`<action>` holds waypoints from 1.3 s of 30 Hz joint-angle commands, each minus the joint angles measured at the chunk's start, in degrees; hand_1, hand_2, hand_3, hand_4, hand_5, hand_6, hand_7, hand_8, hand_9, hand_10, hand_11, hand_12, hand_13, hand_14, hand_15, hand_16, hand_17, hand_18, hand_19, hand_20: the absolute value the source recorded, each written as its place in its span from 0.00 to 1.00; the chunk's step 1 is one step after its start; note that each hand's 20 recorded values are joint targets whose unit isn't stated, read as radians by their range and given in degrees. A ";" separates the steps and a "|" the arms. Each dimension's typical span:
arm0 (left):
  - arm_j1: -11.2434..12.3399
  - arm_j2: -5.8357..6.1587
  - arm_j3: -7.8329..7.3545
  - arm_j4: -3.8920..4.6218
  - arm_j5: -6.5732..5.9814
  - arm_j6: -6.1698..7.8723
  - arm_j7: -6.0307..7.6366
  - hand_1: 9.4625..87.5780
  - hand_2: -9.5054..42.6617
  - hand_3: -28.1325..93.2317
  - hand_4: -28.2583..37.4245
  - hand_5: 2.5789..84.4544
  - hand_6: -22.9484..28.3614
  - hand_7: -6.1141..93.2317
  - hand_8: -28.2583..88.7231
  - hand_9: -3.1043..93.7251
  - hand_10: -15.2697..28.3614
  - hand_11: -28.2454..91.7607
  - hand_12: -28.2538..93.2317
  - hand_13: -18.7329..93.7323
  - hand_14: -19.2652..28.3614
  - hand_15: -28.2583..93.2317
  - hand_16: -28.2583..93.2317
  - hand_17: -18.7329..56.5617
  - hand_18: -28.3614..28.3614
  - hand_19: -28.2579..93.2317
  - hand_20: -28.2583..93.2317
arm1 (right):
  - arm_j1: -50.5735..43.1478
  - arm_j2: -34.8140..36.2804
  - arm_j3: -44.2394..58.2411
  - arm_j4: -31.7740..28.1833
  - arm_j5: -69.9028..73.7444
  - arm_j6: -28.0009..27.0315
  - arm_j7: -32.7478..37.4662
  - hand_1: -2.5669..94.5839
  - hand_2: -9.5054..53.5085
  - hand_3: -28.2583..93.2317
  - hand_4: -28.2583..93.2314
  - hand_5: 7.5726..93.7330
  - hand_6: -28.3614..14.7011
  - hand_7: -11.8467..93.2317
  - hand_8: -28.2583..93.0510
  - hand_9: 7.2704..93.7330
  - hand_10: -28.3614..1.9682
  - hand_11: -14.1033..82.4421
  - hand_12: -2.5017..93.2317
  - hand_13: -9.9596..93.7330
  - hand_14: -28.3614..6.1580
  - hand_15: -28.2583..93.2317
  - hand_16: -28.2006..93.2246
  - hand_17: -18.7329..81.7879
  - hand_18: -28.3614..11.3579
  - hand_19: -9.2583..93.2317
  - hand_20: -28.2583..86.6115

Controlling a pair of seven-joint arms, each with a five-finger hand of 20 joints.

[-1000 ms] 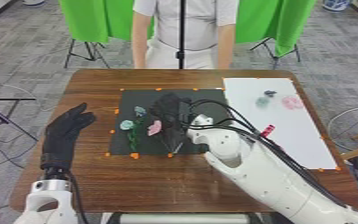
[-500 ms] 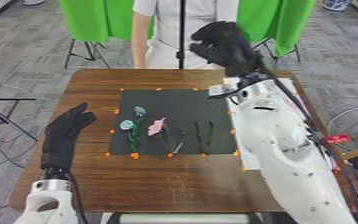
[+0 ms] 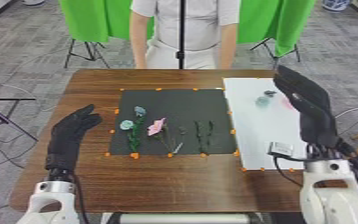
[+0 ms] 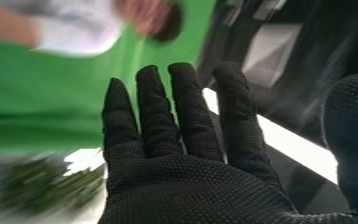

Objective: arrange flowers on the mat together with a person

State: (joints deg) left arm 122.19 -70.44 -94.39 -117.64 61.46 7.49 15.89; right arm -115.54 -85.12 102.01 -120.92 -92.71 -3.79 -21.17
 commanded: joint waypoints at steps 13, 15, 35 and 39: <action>1.50 -0.77 -0.34 -0.71 0.10 -0.68 -0.99 0.20 0.27 0.77 0.09 0.55 0.52 0.21 0.19 0.52 0.66 0.42 0.36 0.51 0.77 0.39 0.26 0.33 0.72 0.32 0.38 | -11.11 -3.97 -0.03 0.16 17.56 6.49 -1.72 0.12 0.20 0.91 0.08 0.42 0.65 0.21 0.16 0.44 0.46 0.20 0.14 0.44 0.42 0.32 0.37 0.40 0.38 0.14 0.51; 1.57 -0.78 -0.42 -0.69 0.19 -0.82 -1.01 0.20 0.27 0.77 0.10 0.55 0.52 0.21 0.19 0.52 0.66 0.42 0.36 0.51 0.77 0.39 0.26 0.33 0.72 0.32 0.38 | -11.14 -3.99 0.14 0.08 17.72 6.37 -1.91 0.12 0.20 0.91 0.08 0.42 0.65 0.22 0.16 0.45 0.45 0.20 0.14 0.44 0.42 0.32 0.37 0.41 0.38 0.14 0.51; 0.83 -0.55 -0.51 -0.24 -0.01 -1.13 -1.48 0.20 0.27 0.76 0.09 0.55 0.52 0.21 0.19 0.52 0.66 0.42 0.36 0.51 0.77 0.39 0.26 0.33 0.72 0.32 0.38 | -10.61 -3.60 -0.42 0.26 17.31 6.57 -1.32 0.13 0.22 0.90 0.08 0.48 0.65 0.23 0.15 0.50 0.44 0.21 0.15 0.49 0.42 0.34 0.38 0.42 0.38 0.14 0.52; 1.08 -0.68 -0.64 -0.38 -0.09 -0.84 -1.43 0.20 0.27 0.76 0.09 0.55 0.52 0.21 0.19 0.52 0.67 0.42 0.36 0.51 0.77 0.39 0.26 0.33 0.72 0.32 0.38 | -10.41 -3.49 -0.72 0.27 17.23 7.12 -1.03 0.13 0.23 0.90 0.09 0.49 0.64 0.24 0.15 0.51 0.44 0.21 0.15 0.50 0.42 0.34 0.38 0.42 0.38 0.15 0.52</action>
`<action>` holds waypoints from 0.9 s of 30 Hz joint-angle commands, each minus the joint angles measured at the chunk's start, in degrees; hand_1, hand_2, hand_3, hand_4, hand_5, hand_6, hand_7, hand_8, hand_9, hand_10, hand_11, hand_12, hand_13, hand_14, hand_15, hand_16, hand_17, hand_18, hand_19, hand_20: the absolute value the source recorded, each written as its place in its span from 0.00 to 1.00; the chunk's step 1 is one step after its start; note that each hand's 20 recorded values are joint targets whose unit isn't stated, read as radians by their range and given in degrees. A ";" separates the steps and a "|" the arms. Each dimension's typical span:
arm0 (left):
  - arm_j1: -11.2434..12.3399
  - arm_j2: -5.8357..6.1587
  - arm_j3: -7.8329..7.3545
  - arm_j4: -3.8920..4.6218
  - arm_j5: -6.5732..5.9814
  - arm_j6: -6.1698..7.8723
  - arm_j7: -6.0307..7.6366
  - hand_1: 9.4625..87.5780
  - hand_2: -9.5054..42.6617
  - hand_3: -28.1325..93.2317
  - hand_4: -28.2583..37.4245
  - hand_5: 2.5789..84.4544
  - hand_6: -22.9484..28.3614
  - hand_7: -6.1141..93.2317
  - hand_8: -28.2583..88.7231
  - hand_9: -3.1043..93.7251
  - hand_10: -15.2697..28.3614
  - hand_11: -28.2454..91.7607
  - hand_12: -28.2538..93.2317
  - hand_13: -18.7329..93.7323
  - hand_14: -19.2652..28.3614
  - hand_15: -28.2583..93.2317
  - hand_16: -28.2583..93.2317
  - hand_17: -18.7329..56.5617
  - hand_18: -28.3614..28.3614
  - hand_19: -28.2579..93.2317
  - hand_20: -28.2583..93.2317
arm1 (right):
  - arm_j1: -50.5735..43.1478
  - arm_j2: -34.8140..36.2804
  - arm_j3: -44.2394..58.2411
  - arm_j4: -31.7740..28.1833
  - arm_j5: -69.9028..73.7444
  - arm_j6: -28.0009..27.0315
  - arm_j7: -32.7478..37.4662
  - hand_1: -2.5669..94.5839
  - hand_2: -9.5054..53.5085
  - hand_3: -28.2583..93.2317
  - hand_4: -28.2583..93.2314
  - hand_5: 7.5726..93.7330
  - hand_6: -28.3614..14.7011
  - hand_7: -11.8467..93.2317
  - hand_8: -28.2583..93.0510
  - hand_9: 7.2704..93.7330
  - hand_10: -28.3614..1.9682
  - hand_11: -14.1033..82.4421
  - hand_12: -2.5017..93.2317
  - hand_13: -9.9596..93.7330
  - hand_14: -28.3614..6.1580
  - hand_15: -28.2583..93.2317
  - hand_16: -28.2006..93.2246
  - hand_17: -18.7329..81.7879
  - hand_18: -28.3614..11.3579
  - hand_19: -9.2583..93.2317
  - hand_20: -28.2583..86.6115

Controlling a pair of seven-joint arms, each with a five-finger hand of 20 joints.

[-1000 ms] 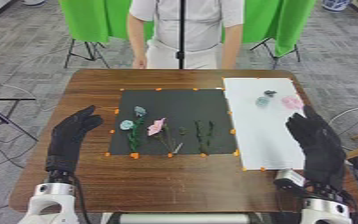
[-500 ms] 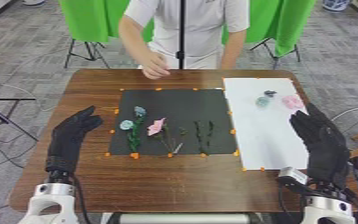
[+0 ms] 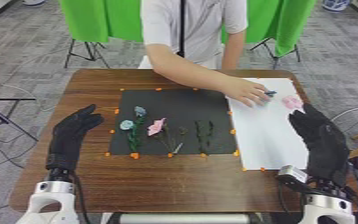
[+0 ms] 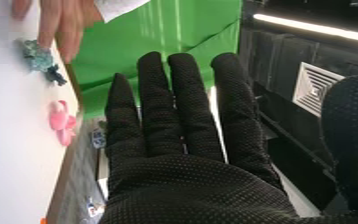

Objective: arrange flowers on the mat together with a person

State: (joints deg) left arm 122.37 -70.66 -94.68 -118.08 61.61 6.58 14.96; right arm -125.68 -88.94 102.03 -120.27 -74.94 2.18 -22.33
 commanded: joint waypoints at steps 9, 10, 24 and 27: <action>1.04 -0.56 -0.76 -0.01 -0.29 -0.14 -0.53 0.20 0.27 0.76 0.10 0.55 0.52 0.21 0.19 0.52 0.66 0.42 0.36 0.50 0.77 0.39 0.26 0.32 0.72 0.32 0.38 | -0.45 0.32 -1.00 -0.59 -0.76 1.75 0.21 0.14 0.24 0.90 0.09 0.51 0.64 0.24 0.15 0.52 0.43 0.21 0.15 0.52 0.41 0.35 0.38 0.43 0.38 0.16 0.53; 1.01 -0.58 -0.80 0.00 -0.30 -0.15 -0.56 0.20 0.27 0.76 0.10 0.55 0.52 0.21 0.19 0.52 0.66 0.42 0.36 0.50 0.77 0.39 0.26 0.32 0.72 0.32 0.38 | -0.35 0.38 -1.04 -0.59 -0.71 1.97 0.26 0.14 0.24 0.90 0.09 0.51 0.64 0.24 0.15 0.52 0.43 0.21 0.15 0.52 0.41 0.35 0.38 0.43 0.38 0.16 0.53; 0.67 0.01 -0.82 0.24 -0.59 -0.55 -0.73 0.20 0.27 0.77 0.10 0.55 0.52 0.21 0.19 0.52 0.66 0.42 0.36 0.50 0.77 0.39 0.26 0.32 0.73 0.32 0.38 | -0.30 0.66 -0.82 -0.56 -0.85 1.85 0.14 0.14 0.24 0.90 0.09 0.52 0.64 0.24 0.15 0.53 0.43 0.22 0.15 0.54 0.41 0.35 0.39 0.43 0.38 0.16 0.54; 0.67 -0.07 -0.89 0.28 -0.48 -0.64 -0.61 0.20 0.27 0.77 0.09 0.55 0.52 0.21 0.19 0.52 0.66 0.42 0.36 0.50 0.77 0.39 0.26 0.32 0.73 0.32 0.38 | -0.06 0.74 -0.77 -0.47 -0.81 1.86 0.08 0.14 0.24 0.90 0.09 0.52 0.64 0.24 0.15 0.53 0.43 0.22 0.15 0.54 0.41 0.35 0.39 0.43 0.38 0.16 0.54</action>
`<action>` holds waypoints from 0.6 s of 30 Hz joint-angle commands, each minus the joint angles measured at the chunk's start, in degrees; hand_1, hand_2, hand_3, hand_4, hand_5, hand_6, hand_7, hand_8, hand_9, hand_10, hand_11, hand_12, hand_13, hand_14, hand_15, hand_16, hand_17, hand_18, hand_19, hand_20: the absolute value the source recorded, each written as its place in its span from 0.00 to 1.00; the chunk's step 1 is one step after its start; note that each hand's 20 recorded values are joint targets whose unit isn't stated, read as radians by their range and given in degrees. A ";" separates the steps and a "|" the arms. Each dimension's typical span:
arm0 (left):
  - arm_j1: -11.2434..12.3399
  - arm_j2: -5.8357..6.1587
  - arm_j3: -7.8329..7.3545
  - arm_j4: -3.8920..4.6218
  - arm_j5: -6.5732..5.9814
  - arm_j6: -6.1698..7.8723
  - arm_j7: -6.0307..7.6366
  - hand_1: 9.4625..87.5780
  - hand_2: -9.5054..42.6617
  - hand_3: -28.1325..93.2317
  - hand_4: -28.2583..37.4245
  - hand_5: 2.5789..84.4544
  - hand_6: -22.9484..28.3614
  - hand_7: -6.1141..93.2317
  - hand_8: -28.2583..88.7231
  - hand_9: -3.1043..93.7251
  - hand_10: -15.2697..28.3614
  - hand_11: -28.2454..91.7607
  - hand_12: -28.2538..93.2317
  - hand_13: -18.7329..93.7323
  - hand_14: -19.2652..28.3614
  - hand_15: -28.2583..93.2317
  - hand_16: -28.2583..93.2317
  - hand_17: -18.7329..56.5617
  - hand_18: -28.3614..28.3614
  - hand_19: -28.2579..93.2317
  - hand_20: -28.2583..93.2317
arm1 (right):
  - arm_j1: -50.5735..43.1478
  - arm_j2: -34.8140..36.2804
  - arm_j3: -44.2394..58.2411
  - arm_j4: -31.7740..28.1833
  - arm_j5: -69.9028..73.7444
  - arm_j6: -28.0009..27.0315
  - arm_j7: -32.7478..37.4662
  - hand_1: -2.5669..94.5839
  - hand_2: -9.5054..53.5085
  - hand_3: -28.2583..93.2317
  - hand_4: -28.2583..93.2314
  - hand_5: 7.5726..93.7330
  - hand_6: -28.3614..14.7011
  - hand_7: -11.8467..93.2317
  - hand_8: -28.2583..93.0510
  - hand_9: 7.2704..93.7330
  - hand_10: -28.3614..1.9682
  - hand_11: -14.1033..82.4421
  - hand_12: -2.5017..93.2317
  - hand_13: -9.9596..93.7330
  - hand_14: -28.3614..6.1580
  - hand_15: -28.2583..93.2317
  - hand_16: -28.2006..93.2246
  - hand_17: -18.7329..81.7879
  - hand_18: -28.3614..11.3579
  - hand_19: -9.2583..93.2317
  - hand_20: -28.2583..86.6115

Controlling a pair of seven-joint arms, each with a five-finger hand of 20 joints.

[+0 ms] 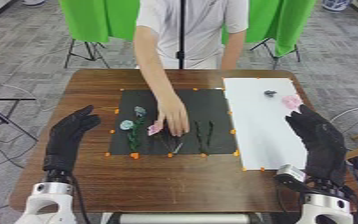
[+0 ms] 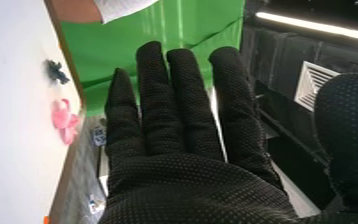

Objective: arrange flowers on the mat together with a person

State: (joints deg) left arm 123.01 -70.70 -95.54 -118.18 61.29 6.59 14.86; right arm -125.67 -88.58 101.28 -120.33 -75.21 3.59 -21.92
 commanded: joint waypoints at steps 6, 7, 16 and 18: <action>-0.01 -0.10 -0.18 0.47 -0.08 -1.18 -0.75 0.20 0.27 0.77 0.10 0.55 0.52 0.20 0.19 0.52 0.66 0.42 0.36 0.50 0.77 0.39 0.26 0.32 0.73 0.32 0.38 | -0.35 0.31 -0.10 -0.34 -0.60 0.06 -0.43 0.14 0.24 0.90 0.09 0.53 0.64 0.24 0.15 0.53 0.42 0.22 0.16 0.54 0.41 0.35 0.39 0.44 0.38 0.16 0.54; -0.11 -0.03 -0.15 0.56 -0.09 -1.25 -0.72 0.20 0.27 0.77 0.10 0.55 0.52 0.20 0.19 0.52 0.66 0.42 0.36 0.50 0.77 0.39 0.26 0.32 0.73 0.32 0.38 | -0.36 0.34 -0.06 -0.33 -0.63 0.01 -0.46 0.14 0.24 0.90 0.09 0.53 0.64 0.24 0.15 0.53 0.42 0.22 0.16 0.54 0.41 0.35 0.39 0.44 0.38 0.16 0.54; -0.62 0.27 -0.08 0.85 -0.06 -1.49 -0.48 0.20 0.27 0.77 0.10 0.55 0.52 0.20 0.19 0.52 0.66 0.42 0.36 0.50 0.77 0.39 0.26 0.32 0.73 0.32 0.38 | 0.21 0.48 0.23 -0.02 -0.68 -0.28 -1.10 0.14 0.24 0.90 0.09 0.53 0.64 0.25 0.15 0.53 0.42 0.22 0.16 0.54 0.41 0.35 0.39 0.44 0.38 0.16 0.54; -0.42 0.18 -0.17 0.76 -0.06 -1.48 -0.56 0.20 0.27 0.77 0.10 0.55 0.52 0.20 0.19 0.52 0.66 0.42 0.36 0.50 0.77 0.39 0.26 0.32 0.73 0.32 0.38 | -0.10 0.30 0.24 -0.11 -0.79 -0.43 -1.11 0.14 0.24 0.90 0.09 0.53 0.64 0.25 0.15 0.53 0.43 0.22 0.16 0.54 0.41 0.35 0.39 0.44 0.38 0.16 0.54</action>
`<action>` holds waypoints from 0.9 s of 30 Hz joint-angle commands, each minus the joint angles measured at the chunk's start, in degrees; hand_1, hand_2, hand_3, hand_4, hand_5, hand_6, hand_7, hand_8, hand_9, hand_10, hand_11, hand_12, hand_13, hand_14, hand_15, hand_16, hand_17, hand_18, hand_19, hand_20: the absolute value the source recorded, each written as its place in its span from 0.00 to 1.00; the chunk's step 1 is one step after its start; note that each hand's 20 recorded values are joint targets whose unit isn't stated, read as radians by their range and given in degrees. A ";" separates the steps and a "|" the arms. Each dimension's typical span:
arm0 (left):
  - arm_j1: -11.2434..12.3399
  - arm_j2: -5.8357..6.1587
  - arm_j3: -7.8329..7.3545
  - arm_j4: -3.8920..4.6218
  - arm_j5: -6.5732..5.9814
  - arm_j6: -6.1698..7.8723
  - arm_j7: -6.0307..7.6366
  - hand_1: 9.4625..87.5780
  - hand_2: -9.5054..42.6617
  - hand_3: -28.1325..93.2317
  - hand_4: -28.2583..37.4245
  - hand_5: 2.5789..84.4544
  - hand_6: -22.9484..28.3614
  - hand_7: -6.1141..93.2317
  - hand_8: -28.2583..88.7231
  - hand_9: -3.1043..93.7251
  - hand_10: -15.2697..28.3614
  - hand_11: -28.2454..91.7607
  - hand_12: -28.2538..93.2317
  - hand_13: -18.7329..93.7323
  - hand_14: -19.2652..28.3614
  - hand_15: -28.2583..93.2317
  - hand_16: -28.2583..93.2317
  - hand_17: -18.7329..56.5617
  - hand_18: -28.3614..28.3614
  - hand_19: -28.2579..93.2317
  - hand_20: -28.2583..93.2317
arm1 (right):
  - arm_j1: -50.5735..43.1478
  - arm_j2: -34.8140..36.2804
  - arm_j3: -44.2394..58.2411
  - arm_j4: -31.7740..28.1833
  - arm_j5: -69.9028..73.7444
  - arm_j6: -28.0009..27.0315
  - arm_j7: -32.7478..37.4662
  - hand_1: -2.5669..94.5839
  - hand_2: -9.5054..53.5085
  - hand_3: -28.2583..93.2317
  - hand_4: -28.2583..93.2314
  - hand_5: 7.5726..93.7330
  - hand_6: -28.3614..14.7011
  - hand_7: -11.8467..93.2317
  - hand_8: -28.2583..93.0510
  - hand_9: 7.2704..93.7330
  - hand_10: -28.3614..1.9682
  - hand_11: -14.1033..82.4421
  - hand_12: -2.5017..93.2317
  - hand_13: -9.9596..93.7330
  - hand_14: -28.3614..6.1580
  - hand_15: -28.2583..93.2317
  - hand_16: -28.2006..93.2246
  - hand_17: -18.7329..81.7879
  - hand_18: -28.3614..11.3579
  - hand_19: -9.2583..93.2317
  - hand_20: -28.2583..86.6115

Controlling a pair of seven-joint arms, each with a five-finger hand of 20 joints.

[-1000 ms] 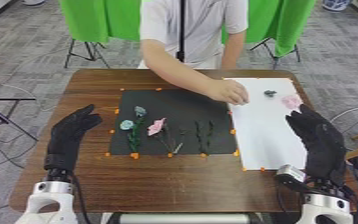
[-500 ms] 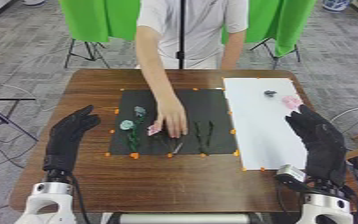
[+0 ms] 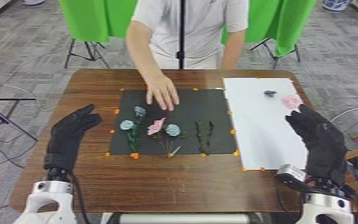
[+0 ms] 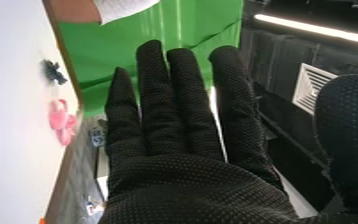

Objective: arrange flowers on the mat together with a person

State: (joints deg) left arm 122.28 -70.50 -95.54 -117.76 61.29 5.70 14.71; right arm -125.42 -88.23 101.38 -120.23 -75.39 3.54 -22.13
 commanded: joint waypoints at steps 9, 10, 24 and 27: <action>0.67 -0.13 -0.29 0.24 -0.11 -0.35 -0.42 0.20 0.27 0.77 0.10 0.55 0.52 0.20 0.19 0.52 0.66 0.42 0.36 0.50 0.77 0.39 0.26 0.32 0.73 0.32 0.38 | 0.23 0.97 0.45 -0.01 -2.25 0.00 -1.08 0.15 0.22 0.90 0.09 0.53 0.64 0.25 0.15 0.54 0.43 0.22 0.16 0.54 0.41 0.35 0.39 0.44 0.38 0.16 0.54; 0.64 -0.11 -0.30 0.29 -0.11 -0.31 -0.39 0.20 0.27 0.77 0.10 0.55 0.52 0.20 0.19 0.52 0.66 0.42 0.36 0.50 0.77 0.39 0.26 0.32 0.73 0.32 0.38 | 0.33 1.03 0.47 0.04 -2.34 0.03 -1.05 0.15 0.21 0.90 0.09 0.53 0.64 0.25 0.15 0.54 0.43 0.22 0.16 0.54 0.41 0.35 0.39 0.44 0.38 0.16 0.54; 0.71 -0.10 -0.48 0.22 -0.29 -0.02 -0.25 0.20 0.27 0.76 0.10 0.55 0.52 0.20 0.19 0.52 0.67 0.42 0.36 0.50 0.77 0.39 0.26 0.32 0.73 0.32 0.38 | 3.14 6.06 1.65 0.76 -11.64 5.52 0.69 0.23 0.11 0.88 0.09 0.54 0.64 0.26 0.15 0.54 0.43 0.22 0.17 0.54 0.42 0.35 0.39 0.45 0.38 0.19 0.56; 0.37 0.23 -0.53 0.34 -0.16 -0.17 -0.33 0.20 0.27 0.77 0.10 0.55 0.52 0.20 0.19 0.52 0.67 0.42 0.36 0.50 0.77 0.39 0.26 0.32 0.73 0.32 0.38 | 6.78 11.64 4.89 -1.43 -26.31 6.33 14.39 0.28 0.04 0.86 0.09 0.53 0.63 0.25 0.15 0.54 0.43 0.22 0.17 0.56 0.43 0.35 0.40 0.47 0.37 0.27 0.59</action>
State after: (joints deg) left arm 122.32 -70.38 -95.81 -117.74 61.28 5.65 14.75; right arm -124.34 -86.37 101.95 -119.46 -81.59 4.29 -22.20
